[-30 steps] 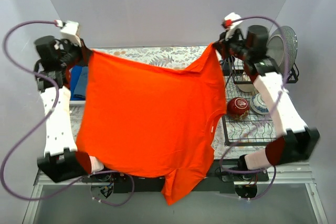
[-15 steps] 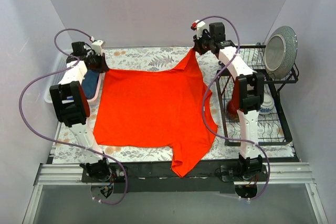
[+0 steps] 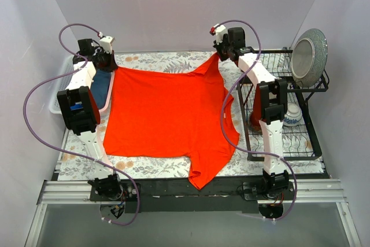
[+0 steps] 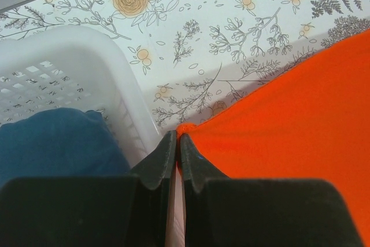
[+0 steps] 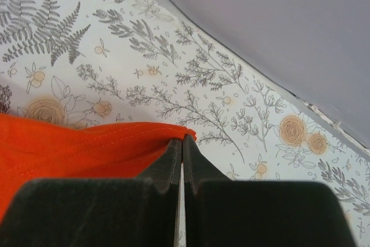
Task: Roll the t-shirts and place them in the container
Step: Flatten out the T-shirt at the center of the board, then fold the T-shirt at the center of the board.
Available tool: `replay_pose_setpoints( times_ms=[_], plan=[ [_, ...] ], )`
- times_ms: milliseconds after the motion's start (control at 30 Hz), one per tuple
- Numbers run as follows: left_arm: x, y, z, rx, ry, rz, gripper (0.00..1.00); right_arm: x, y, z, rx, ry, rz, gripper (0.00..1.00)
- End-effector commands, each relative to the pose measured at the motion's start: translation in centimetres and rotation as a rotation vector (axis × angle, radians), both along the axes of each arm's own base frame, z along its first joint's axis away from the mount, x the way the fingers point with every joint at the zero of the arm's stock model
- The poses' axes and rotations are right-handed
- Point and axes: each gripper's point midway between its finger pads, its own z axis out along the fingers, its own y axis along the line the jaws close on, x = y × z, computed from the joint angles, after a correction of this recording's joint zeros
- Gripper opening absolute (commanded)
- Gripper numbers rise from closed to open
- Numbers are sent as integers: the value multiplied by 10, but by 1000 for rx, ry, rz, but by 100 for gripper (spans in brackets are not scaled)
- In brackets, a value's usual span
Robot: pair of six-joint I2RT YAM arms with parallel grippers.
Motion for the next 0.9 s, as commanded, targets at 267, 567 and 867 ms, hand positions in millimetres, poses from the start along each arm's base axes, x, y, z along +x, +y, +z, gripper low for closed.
replay_pose_setpoints(
  times_ms=[267,567,867],
  plan=[
    [-49,-29,62,2,-74,-129,0,-93,7,50,-46,27,79,1],
    [-88,-29,69,75,-75,-163,0,-138,-1,63,-71,75,86,1],
    [-113,-26,77,161,-82,-196,0,-188,-23,67,-115,89,103,1]
  ],
)
